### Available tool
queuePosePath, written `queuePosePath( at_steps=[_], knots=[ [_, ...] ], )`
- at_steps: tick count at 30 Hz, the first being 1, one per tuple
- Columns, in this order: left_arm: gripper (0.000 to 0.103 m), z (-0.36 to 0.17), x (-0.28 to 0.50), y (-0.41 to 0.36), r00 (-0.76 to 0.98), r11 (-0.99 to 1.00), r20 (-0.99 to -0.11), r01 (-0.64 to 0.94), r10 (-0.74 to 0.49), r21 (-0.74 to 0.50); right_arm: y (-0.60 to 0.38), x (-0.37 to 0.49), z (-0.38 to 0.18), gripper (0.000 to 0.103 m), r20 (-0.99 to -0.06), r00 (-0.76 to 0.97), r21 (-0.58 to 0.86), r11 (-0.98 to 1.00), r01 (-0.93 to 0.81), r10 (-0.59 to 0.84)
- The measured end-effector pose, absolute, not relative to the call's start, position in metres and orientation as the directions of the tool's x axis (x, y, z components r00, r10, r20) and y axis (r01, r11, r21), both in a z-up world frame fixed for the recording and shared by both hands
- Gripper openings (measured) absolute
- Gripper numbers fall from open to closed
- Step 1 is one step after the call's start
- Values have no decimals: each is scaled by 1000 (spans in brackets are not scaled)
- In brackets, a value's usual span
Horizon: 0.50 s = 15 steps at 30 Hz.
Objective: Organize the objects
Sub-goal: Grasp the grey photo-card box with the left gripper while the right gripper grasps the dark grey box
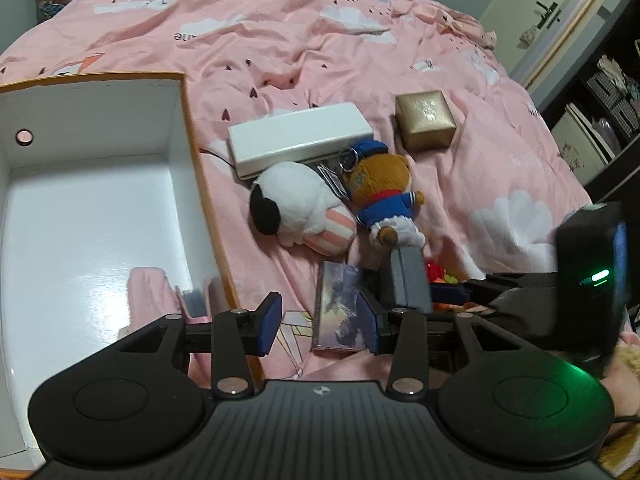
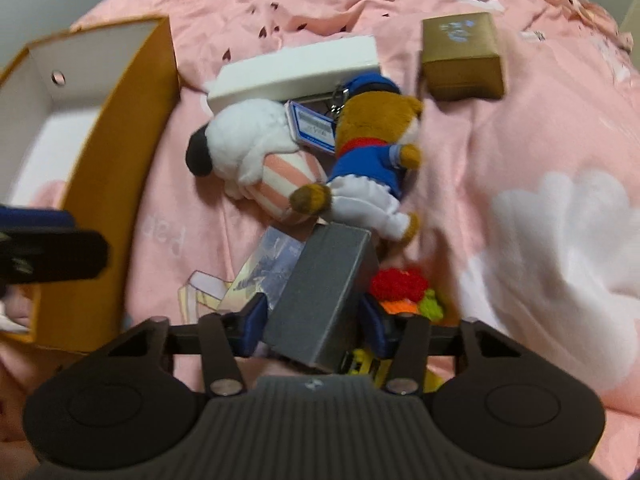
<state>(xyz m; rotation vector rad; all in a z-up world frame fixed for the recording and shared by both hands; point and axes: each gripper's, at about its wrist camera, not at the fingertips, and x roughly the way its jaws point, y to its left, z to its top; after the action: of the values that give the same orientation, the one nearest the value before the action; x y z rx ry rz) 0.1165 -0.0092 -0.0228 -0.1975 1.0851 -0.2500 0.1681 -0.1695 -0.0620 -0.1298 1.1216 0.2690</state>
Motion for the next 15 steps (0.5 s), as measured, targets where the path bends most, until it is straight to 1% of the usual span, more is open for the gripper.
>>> queuePosePath(
  at_steps=[2, 3, 6, 11, 13, 15],
  knots=[
    [48, -26, 118, -14, 429, 956, -854, 105, -293, -275, -182, 165, -51, 46, -890, 410, 94, 961, -261, 198],
    [48, -28, 119, -17, 419, 956, -860, 107, -291, -272, -188, 164, -45, 42, -881, 416, 122, 958, -258, 224],
    [48, -34, 122, -27, 379, 955, -877, 119, -296, -271, -208, 163, -27, 36, -851, 439, 199, 951, -238, 288],
    [49, -48, 130, -43, 312, 942, -890, 150, -332, -299, -245, 170, -30, 36, -833, 417, 330, 931, -154, 364],
    [53, -56, 135, -48, 280, 938, -897, 160, -341, -306, -255, 170, -35, 36, -820, 413, 378, 917, -128, 396],
    [54, -66, 140, -51, 237, 943, -914, 140, -329, -303, -261, 170, -40, 36, -810, 411, 414, 904, -107, 420]
  ],
)
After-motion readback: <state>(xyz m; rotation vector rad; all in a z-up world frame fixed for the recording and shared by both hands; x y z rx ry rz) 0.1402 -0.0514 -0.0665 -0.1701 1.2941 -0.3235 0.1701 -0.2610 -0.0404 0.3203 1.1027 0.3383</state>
